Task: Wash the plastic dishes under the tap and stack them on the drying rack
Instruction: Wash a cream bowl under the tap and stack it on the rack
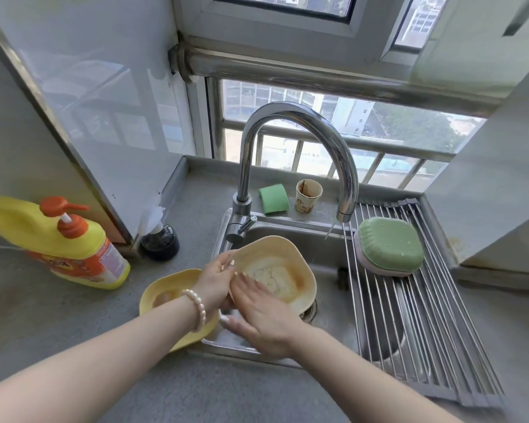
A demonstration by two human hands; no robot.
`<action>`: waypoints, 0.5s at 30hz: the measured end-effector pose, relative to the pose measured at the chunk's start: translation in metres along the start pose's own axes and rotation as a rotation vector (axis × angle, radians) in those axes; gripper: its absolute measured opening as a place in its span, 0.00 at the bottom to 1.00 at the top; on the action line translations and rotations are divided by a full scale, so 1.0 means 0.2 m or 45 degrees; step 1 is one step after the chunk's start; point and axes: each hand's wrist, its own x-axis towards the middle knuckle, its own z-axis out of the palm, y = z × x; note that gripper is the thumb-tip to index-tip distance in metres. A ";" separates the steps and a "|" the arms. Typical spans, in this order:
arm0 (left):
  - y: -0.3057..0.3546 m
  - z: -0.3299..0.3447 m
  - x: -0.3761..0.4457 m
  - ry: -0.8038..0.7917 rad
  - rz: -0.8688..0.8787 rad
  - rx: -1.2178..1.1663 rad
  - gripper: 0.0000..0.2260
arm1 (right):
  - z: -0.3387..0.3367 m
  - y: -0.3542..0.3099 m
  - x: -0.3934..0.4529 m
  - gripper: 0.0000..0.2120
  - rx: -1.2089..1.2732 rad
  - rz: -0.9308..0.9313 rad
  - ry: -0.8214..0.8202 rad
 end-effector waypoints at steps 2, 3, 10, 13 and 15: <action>0.00 -0.05 0.01 0.015 -0.026 0.065 0.11 | 0.01 0.04 -0.11 0.40 -0.021 -0.105 -0.071; 0.00 -0.07 0.02 0.019 -0.033 0.089 0.11 | 0.00 0.08 -0.15 0.42 -0.103 -0.122 -0.074; 0.00 0.02 -0.02 -0.067 -0.079 -0.070 0.10 | -0.10 0.21 0.01 0.58 -0.277 0.269 0.102; 0.01 0.04 0.00 -0.103 -0.046 -0.218 0.10 | -0.10 0.06 0.09 0.46 0.067 0.153 0.081; 0.04 0.02 0.01 -0.074 -0.007 -0.221 0.11 | -0.07 0.00 0.08 0.41 0.159 0.020 0.047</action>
